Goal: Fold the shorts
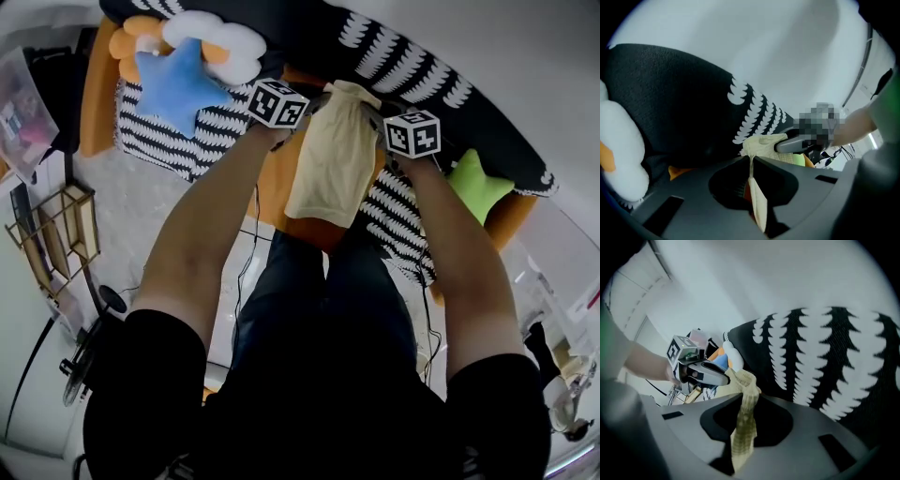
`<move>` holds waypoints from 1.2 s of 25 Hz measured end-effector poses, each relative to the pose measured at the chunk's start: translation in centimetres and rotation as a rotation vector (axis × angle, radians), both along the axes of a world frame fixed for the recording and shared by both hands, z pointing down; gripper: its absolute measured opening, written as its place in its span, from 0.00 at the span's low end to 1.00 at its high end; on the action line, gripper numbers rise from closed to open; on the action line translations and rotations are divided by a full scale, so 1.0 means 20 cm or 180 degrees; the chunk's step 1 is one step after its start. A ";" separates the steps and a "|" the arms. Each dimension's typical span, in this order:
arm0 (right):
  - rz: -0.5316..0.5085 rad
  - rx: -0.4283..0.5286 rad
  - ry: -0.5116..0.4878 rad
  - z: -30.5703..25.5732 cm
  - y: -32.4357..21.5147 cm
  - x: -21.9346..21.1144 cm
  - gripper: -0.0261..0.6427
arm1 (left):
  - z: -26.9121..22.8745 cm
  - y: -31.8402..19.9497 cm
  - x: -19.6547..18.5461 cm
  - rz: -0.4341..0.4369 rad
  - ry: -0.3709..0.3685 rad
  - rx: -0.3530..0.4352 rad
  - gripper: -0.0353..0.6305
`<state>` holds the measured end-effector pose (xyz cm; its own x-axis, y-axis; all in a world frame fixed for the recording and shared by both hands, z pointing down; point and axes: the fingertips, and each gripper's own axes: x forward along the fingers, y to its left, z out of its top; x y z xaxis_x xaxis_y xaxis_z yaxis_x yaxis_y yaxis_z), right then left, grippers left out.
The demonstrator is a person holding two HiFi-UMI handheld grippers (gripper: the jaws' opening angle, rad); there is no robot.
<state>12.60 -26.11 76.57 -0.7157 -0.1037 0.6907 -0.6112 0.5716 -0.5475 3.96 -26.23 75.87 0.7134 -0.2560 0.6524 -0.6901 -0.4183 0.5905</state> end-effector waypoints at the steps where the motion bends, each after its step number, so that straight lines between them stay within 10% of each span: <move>1: -0.0046 0.0102 -0.0031 -0.04 -0.02 -0.01 0.13 | -0.04 -0.02 -0.01 0.0019 0.0011 0.0093 0.11; 12: -0.1164 0.1101 0.0091 -0.24 0.37 -0.03 0.13 | -0.18 0.37 -0.02 0.0628 -0.0161 0.0693 0.11; 30: -0.2850 0.1896 0.0346 -0.10 1.16 -0.05 0.12 | -0.03 1.12 0.00 0.1625 -0.0760 0.1043 0.11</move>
<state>11.57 -2.90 74.54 -0.6364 0.0866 0.7665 0.1326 0.9912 -0.0019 3.92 -3.80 75.35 0.6431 -0.1358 0.7537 -0.4534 -0.8606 0.2318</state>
